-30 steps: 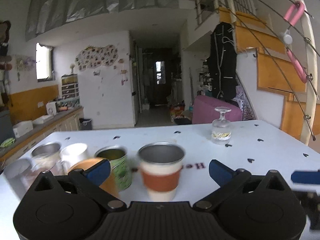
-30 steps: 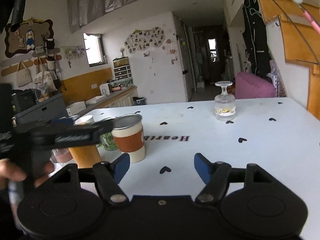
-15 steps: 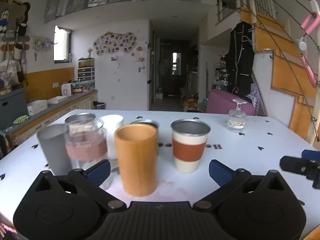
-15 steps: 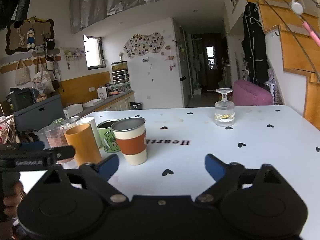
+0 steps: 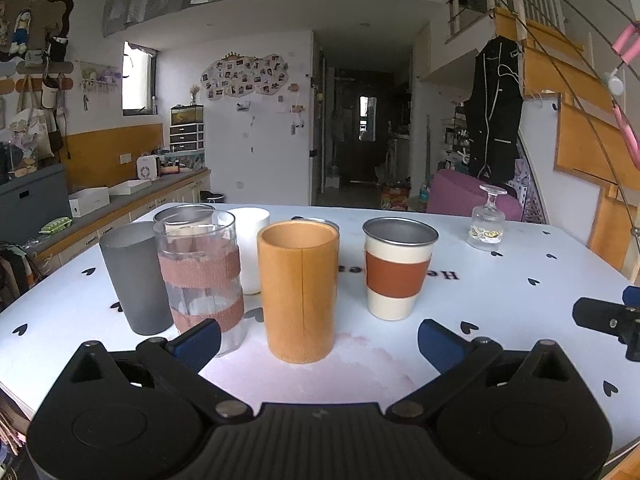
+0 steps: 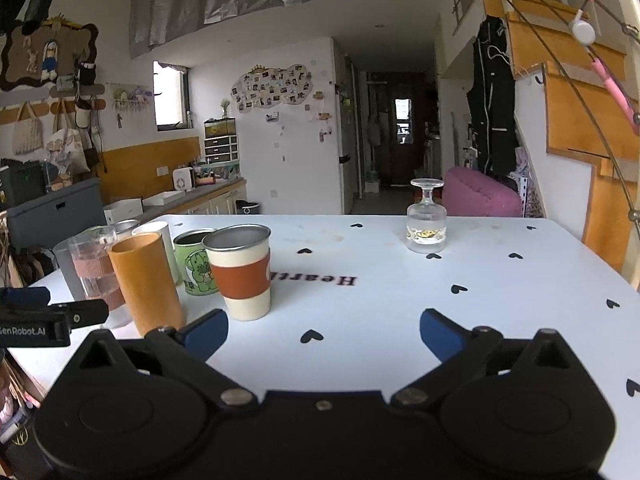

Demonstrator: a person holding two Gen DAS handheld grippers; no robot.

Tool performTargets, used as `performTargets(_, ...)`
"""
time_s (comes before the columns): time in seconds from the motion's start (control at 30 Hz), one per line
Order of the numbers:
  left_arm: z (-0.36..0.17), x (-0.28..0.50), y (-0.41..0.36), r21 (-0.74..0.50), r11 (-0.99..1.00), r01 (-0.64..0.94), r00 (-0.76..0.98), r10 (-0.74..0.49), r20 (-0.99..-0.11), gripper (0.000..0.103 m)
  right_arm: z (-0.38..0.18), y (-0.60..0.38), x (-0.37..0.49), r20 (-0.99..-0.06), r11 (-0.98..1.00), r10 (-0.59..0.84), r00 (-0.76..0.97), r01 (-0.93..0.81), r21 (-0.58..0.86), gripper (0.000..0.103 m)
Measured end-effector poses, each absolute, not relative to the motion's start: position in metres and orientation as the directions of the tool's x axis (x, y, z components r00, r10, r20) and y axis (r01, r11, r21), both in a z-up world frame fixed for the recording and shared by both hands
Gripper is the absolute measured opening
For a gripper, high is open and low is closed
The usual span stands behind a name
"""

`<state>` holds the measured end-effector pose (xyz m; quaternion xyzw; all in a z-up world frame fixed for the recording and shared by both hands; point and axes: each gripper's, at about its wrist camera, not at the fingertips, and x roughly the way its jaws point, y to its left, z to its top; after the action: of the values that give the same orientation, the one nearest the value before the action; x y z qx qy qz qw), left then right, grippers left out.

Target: Flip cup upright

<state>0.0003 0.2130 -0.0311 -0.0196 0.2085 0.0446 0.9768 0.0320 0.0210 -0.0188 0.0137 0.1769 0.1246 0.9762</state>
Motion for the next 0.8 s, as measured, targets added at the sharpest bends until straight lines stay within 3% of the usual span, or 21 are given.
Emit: performTargets(0.8,-0.0310,-0.0010,0.2118,-0.017,0.996,-0.089,0.906,0.074,-0.417,0.103,-0.0165,0.0256,0.0292,-0.344,0.972,0.233,0.910,-0.229,0.054,0.103)
